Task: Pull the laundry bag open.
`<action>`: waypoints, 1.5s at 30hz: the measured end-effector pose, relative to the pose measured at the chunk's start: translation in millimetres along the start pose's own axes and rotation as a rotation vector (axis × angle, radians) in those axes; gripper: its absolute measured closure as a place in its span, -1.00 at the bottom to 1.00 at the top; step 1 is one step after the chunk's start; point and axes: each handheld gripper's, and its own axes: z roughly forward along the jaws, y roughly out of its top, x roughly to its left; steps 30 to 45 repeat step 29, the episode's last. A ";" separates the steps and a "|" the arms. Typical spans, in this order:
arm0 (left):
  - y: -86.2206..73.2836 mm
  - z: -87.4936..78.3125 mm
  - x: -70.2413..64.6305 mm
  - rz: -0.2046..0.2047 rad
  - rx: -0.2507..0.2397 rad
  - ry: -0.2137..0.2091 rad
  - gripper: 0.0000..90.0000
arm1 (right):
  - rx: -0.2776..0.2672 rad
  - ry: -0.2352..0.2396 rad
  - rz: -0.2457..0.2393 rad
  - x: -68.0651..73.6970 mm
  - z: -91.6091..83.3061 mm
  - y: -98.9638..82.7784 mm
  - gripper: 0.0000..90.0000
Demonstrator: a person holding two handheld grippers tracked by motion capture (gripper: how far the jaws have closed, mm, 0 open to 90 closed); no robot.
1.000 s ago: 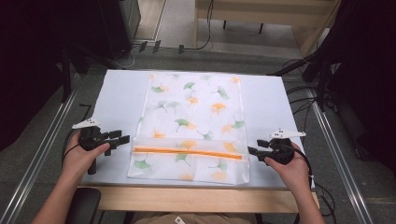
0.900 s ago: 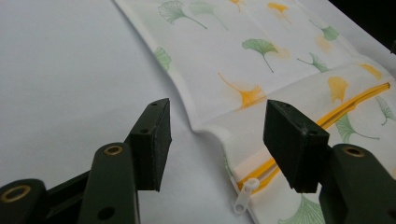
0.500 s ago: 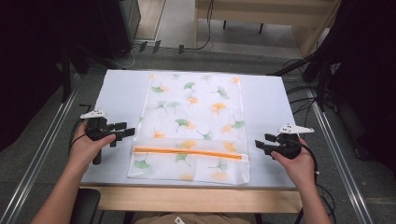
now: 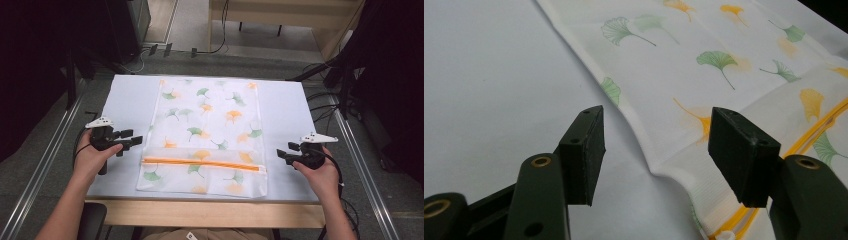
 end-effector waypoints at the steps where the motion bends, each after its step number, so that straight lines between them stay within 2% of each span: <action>1: -0.2 -0.2 0.1 0.001 0.005 0.000 -0.10 | 0.000 -0.002 0.002 -0.1 -0.1 0.0 -0.08; 25: -5.3 0.9 2.6 -0.012 0.046 0.007 -0.14 | 0.011 0.005 0.010 -1.1 0.8 -1.2 -0.12; 29: -6.0 -0.4 5.2 -0.011 0.053 0.030 -0.16 | 0.016 0.006 0.015 -1.4 1.1 -1.4 -0.12; 45: -6.0 -0.4 5.2 -0.011 0.053 0.030 -0.16 | 0.016 0.006 0.015 -1.4 1.1 -1.4 -0.12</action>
